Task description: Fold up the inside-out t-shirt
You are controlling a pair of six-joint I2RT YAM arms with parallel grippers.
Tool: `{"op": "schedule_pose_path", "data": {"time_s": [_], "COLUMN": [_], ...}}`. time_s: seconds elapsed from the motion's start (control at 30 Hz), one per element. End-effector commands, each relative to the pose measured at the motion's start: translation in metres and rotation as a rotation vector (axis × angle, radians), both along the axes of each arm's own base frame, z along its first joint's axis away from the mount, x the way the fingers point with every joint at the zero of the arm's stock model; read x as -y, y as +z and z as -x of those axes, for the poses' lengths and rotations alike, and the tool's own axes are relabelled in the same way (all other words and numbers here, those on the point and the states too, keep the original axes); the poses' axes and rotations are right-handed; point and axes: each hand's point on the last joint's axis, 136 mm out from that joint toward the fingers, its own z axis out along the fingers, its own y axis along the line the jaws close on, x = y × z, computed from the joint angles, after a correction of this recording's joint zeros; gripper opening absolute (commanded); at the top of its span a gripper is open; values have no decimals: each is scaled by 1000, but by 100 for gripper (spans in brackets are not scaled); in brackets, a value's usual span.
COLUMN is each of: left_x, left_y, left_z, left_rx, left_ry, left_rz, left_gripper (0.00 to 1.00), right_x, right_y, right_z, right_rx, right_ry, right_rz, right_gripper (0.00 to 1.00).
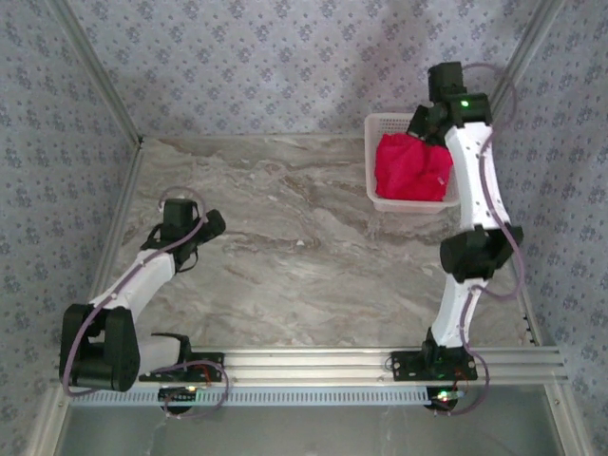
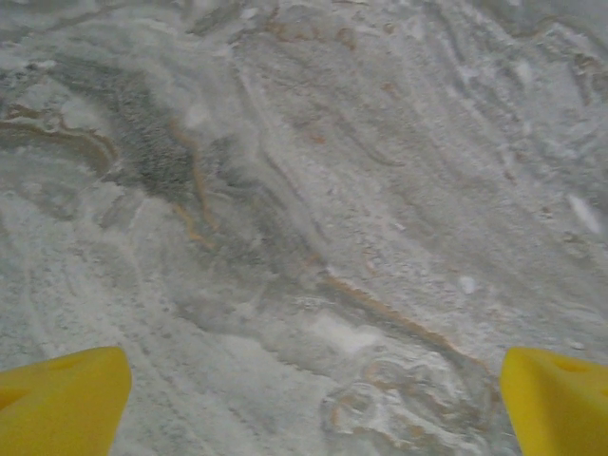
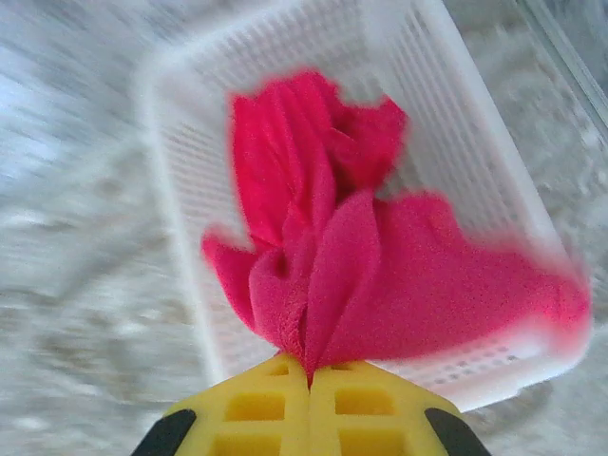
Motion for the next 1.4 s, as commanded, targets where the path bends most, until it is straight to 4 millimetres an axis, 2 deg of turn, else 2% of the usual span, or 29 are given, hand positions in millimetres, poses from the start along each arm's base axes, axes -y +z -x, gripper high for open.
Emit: {"op": "schedule_pose_path", "data": {"time_s": [0.0, 0.13, 0.23, 0.3, 0.4, 0.5, 0.63, 0.7, 0.77, 0.83, 0.9, 0.97, 1.0, 1.07, 1.1, 1.17, 1.2, 1.27, 1.3, 1.37], "left_x": [7, 10, 22, 28, 35, 39, 36, 36, 38, 39, 37, 30, 23, 10, 6, 3, 5, 16, 24, 42], "left_y": [18, 38, 60, 70, 83, 94, 104, 108, 110, 112, 109, 103, 98, 86, 81, 76, 75, 76, 75, 69], "left_z": [1, 7, 9, 12, 16, 20, 25, 27, 30, 33, 38, 44, 48, 56, 59, 62, 62, 60, 58, 54], "left_rx": [-27, 62, 143, 172, 207, 236, 260, 272, 281, 284, 280, 259, 242, 197, 183, 169, 170, 182, 188, 190], "left_ry": [3, 0, -65, -98, -145, -176, -170, -172, -185, -189, -183, -157, -129, -64, -49, -35, -44, -92, -123, -181], "left_rz": [57, 100, 150, 170, 192, 197, 184, 190, 204, 210, 202, 176, 155, 114, 101, 94, 101, 138, 168, 220], "left_gripper": [100, 100, 100, 99, 98, 97, 97, 97, 97, 99, 100, 100, 100, 100, 99, 99, 99, 99, 99, 100], "right_x": [-2, -20, -48, -71, -115, -168, -237, -272, -300, -322, -342, -352, -352, -352, -350, -347, -341, -313, -293, -253], "right_y": [76, 141, 199, 239, 285, 314, 329, 320, 302, 266, 212, 156, 124, 73, 46, 8, -6, -29, -39, -54], "right_z": [0, 10, 24, 41, 75, 120, 178, 197, 195, 171, 138, 107, 88, 59, 45, 28, 23, 14, 9, 0], "right_rx": [261, 429, 585, 691, 815, 894, 962, 939, 882, 774, 639, 508, 434, 320, 253, 143, 83, -13, -48, -90], "right_ry": [-34, 20, 137, 235, 419, 643, 911, 1038, 1094, 1063, 1008, 939, 885, 819, 787, 764, 748, 672, 624, 535], "right_rz": [-132, -271, -380, -440, -508, -545, -534, -550, -565, -541, -487, -428, -390, -362, -361, -385, -393, -363, -334, -270], "right_gripper": [0, 0, 0, 0, 0, 0, 0, 0, 0, 0, 0, 0, 0, 0, 7, 24, 41, 67, 71, 72]}}
